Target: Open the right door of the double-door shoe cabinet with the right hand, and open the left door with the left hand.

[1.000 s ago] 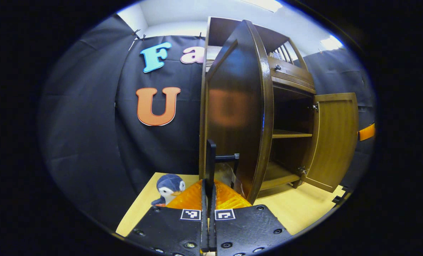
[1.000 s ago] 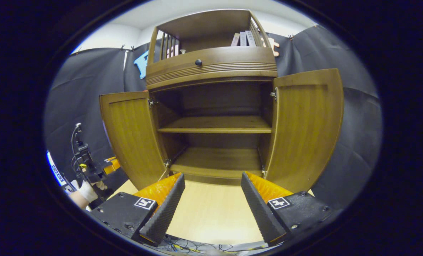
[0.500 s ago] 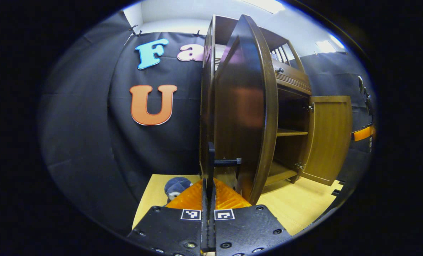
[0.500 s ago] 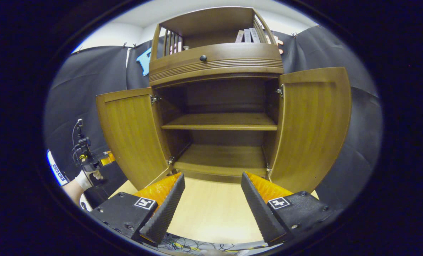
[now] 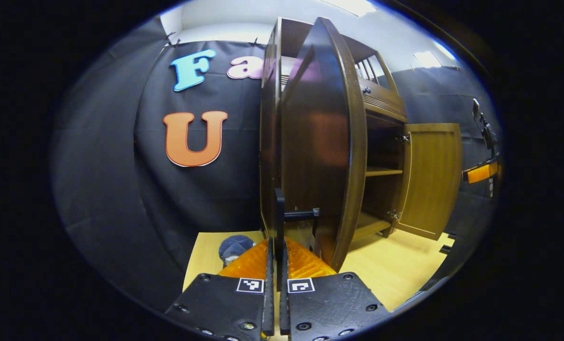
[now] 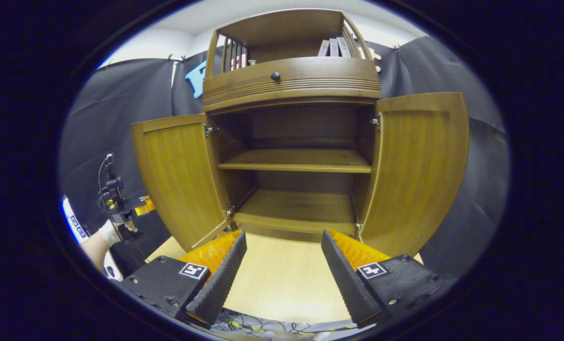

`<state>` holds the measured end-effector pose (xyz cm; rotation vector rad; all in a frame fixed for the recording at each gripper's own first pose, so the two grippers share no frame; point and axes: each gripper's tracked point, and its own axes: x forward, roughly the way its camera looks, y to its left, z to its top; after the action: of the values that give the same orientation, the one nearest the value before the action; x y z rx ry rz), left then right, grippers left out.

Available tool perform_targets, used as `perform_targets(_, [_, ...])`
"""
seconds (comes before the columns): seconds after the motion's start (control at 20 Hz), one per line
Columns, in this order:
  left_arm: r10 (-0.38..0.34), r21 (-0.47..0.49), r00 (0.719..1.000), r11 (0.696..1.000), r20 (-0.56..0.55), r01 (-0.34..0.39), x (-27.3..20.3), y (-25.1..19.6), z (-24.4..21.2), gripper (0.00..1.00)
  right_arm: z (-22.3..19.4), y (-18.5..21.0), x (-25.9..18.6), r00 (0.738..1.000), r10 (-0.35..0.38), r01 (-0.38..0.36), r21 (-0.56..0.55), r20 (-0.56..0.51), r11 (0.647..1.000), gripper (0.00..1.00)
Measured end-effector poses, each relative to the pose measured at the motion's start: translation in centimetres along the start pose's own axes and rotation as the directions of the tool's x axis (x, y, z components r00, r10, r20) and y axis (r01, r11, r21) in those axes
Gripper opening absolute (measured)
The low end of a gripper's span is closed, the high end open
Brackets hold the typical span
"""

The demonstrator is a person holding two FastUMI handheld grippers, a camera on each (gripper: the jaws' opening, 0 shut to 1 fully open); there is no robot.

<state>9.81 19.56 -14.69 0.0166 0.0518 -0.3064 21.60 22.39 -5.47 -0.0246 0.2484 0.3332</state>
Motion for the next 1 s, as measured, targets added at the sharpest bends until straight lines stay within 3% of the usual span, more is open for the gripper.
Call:
perform_targets(0.05, [0.022,0.01,1.0,1.0,-0.001,-0.022,-0.4,0.6,0.0,0.05,0.1,-0.1,-0.1,1.0,-0.001,0.001,0.003,0.002,1.0,1.0])
perform_targets(0.35, [0.177,-0.037,0.984,0.983,-0.006,-0.178,-3.9,3.2,0.1,1.0,0.6,-1.0,0.2,0.999,-0.027,0.028,-0.018,0.031,0.999,1.0])
perform_targets(0.4, [0.212,-0.029,0.977,0.977,0.004,-0.212,-4.7,3.3,0.7,0.87,0.7,-1.1,0.2,0.999,-0.029,0.029,-0.016,0.038,0.999,1.0])
perform_targets(0.45, [0.253,-0.028,0.967,0.967,0.001,-0.253,-5.5,3.4,1.2,0.96,0.9,-1.2,0.2,0.998,-0.033,0.033,-0.012,0.047,0.999,1.0])
perform_targets(0.6, [0.338,-0.03,0.941,0.941,-0.001,-0.338,-7.3,2.1,3.1,0.95,1.7,-1.7,0.5,0.995,-0.05,0.051,-0.009,0.084,0.999,1.0])
perform_targets(1.0, [0.338,-0.034,0.94,0.941,0.046,-0.337,-8.1,-7.6,9.7,0.94,3.4,-2.8,0.8,0.982,-0.1,0.096,0.03,0.159,0.995,1.0])
